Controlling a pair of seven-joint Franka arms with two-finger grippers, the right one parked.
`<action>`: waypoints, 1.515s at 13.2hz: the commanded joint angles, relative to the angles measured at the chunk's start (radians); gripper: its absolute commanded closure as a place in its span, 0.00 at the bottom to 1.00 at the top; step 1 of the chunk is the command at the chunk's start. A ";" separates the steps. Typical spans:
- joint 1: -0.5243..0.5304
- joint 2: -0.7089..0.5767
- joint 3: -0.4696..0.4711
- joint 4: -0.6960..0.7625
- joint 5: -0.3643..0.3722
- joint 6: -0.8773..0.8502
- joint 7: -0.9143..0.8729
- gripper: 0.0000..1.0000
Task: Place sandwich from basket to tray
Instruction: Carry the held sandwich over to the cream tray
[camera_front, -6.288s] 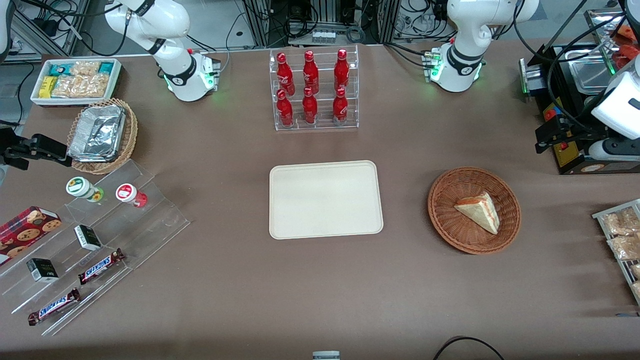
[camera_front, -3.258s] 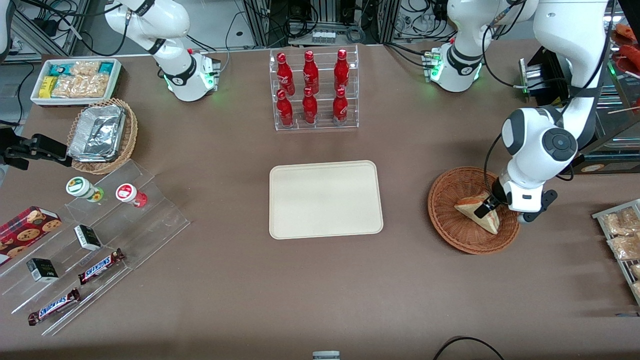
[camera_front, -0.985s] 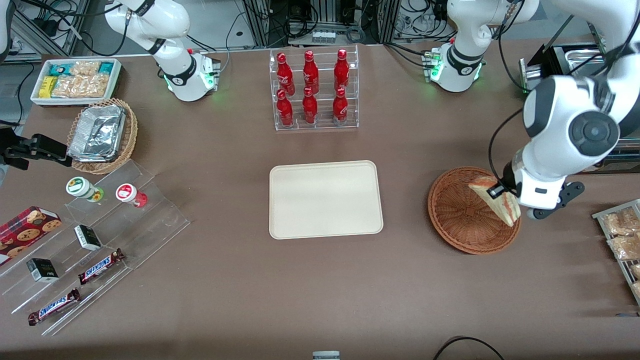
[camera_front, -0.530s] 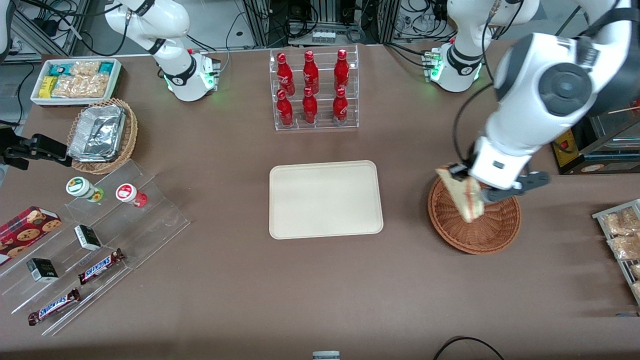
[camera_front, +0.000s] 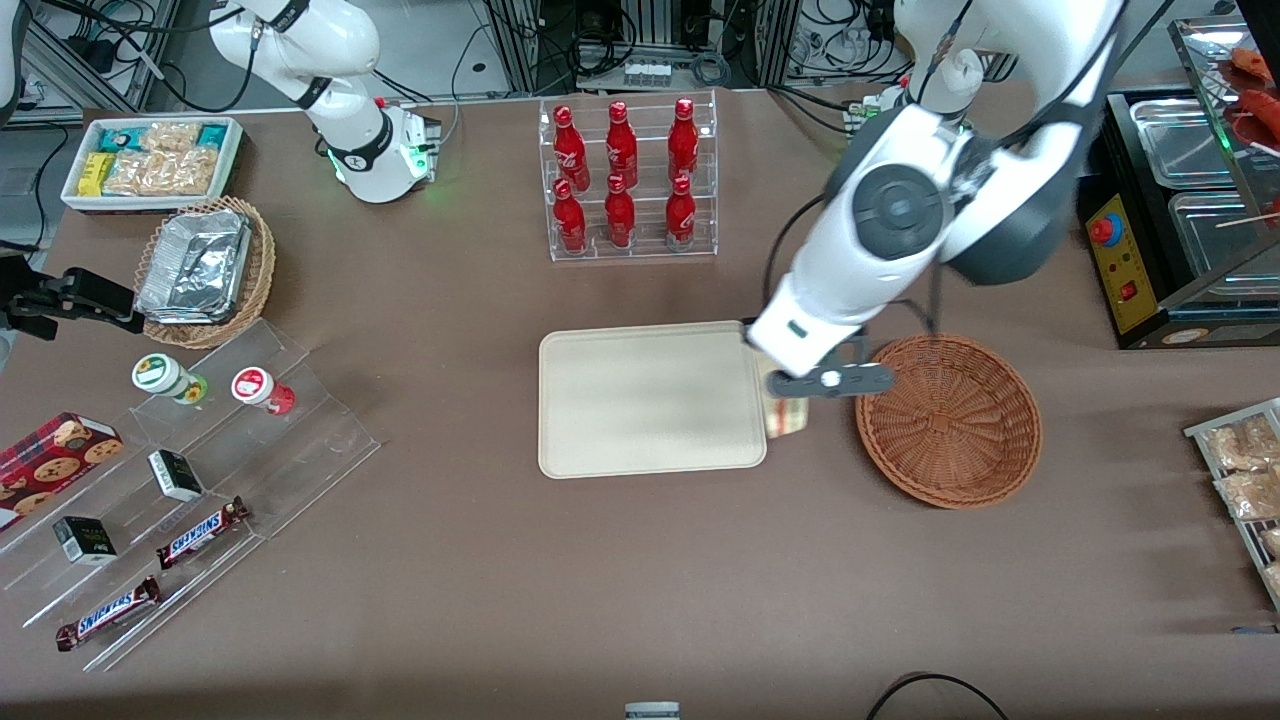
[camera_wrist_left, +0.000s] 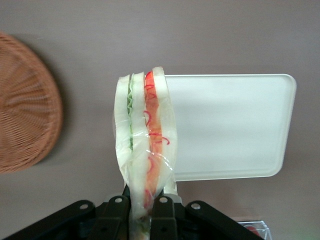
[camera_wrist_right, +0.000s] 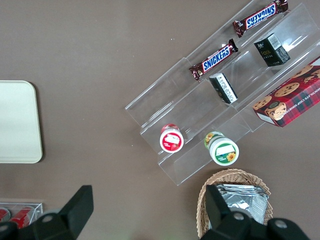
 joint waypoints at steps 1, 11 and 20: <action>-0.078 0.108 0.003 0.061 0.009 0.091 -0.013 1.00; -0.236 0.352 0.011 0.076 0.125 0.332 -0.144 1.00; -0.258 0.404 0.011 0.058 0.146 0.324 -0.177 0.88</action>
